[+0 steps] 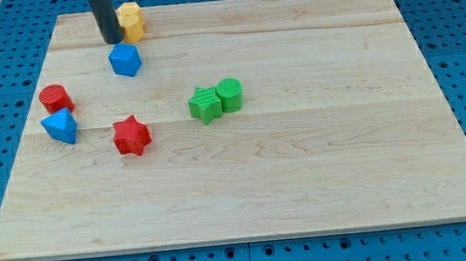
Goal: Move yellow hexagon to the top center
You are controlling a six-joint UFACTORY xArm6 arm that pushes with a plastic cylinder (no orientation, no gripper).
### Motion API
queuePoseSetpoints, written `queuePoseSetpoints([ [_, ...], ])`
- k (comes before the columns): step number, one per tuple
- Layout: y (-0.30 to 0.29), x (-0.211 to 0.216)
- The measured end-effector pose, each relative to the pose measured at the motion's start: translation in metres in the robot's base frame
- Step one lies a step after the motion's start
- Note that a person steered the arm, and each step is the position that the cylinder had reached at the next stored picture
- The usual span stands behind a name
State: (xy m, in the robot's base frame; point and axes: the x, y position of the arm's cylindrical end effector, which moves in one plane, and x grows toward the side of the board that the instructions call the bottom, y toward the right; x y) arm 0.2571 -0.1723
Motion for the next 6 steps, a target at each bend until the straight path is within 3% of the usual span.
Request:
queuePoseSetpoints([
  [1, -0.01, -0.002],
  [3, -0.023, -0.059],
  [4, -0.018, -0.066],
  [6, 0.078, -0.041],
])
